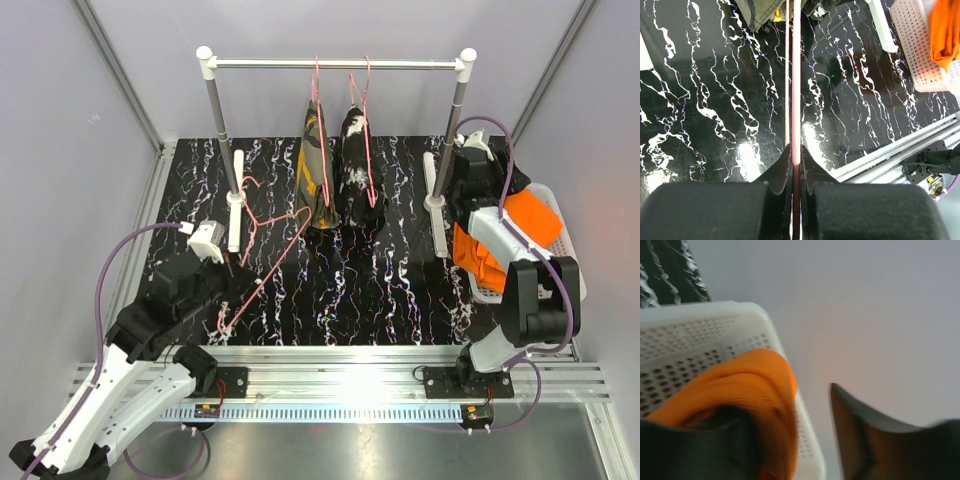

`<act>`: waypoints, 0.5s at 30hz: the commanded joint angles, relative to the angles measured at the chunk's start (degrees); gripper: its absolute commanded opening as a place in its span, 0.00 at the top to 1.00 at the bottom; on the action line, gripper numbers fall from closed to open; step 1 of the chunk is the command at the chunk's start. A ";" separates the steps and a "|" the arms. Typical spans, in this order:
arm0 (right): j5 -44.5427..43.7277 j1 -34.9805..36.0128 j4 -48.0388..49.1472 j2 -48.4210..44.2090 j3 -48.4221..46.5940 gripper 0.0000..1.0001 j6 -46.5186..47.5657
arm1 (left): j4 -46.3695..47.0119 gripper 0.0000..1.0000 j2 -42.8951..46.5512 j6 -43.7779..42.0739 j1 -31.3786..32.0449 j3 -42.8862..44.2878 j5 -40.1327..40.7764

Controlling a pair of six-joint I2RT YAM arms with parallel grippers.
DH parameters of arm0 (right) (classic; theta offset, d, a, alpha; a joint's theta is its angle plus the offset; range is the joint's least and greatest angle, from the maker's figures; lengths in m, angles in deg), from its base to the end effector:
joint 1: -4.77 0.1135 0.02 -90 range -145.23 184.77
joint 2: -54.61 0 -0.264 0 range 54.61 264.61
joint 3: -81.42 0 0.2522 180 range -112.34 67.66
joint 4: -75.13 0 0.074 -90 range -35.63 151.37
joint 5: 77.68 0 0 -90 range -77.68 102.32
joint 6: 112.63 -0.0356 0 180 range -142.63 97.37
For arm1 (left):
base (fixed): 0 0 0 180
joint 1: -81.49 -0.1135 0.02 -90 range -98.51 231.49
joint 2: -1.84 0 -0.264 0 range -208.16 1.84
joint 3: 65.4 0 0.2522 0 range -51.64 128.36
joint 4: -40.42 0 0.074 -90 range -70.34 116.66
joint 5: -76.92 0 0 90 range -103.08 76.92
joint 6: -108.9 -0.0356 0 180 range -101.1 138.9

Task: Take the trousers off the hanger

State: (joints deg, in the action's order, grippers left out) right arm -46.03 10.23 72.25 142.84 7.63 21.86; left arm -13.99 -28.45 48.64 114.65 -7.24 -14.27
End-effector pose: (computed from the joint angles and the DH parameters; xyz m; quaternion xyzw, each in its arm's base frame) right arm 0.3459 0.0026 0.2869 -0.0351 0.7595 -0.5430 0.3565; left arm 0.0942 -0.0624 0.3156 0.0308 0.8499 -0.2819 0.4440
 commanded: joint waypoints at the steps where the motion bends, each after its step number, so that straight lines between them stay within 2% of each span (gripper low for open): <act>1: 1.12 -0.18 -8.89 1.77 -8.94 0.33 -11.23 | 2.41 1.00 0.75 -1.70 0.05 1.13 -1.36; 2: 3.39 -0.27 -15.29 1.95 -11.57 0.28 -15.70 | 2.67 1.00 0.84 -1.79 0.05 0.86 -1.62; 3: 6.63 -0.62 -28.23 2.04 -17.08 0.01 -25.06 | 2.76 1.00 0.84 -1.87 0.05 0.86 -1.62; 5: 18.31 -1.75 -39.56 2.30 -22.12 0.01 -33.81 | 2.94 1.00 0.49 -1.96 -0.03 0.77 -1.53; 6: 23.75 -4.11 -49.01 2.39 -26.24 0.01 -40.82 | 2.85 1.00 0.40 -1.96 -0.03 0.86 -1.53; 9: 35.64 -10.61 -58.39 2.04 -28.04 0.01 -52.53 | 2.76 1.00 0.66 -1.88 -0.03 0.77 -1.18; 10: 42.72 -12.03 -58.94 0.99 -27.08 0.01 -54.23 | 2.68 1.00 0.84 -1.96 0.05 0.77 -1.09; 15: 56.04 -17.49 -57.64 -1.39 -19.53 0.01 -65.99 | 2.76 1.00 0.93 -1.96 -0.03 0.77 -0.83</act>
State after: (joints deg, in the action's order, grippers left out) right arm -5.11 -6.14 20.38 142.92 -15.38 -30.25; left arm -13.99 -28.10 47.70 114.65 -7.24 -14.25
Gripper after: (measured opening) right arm 0.992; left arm 0.027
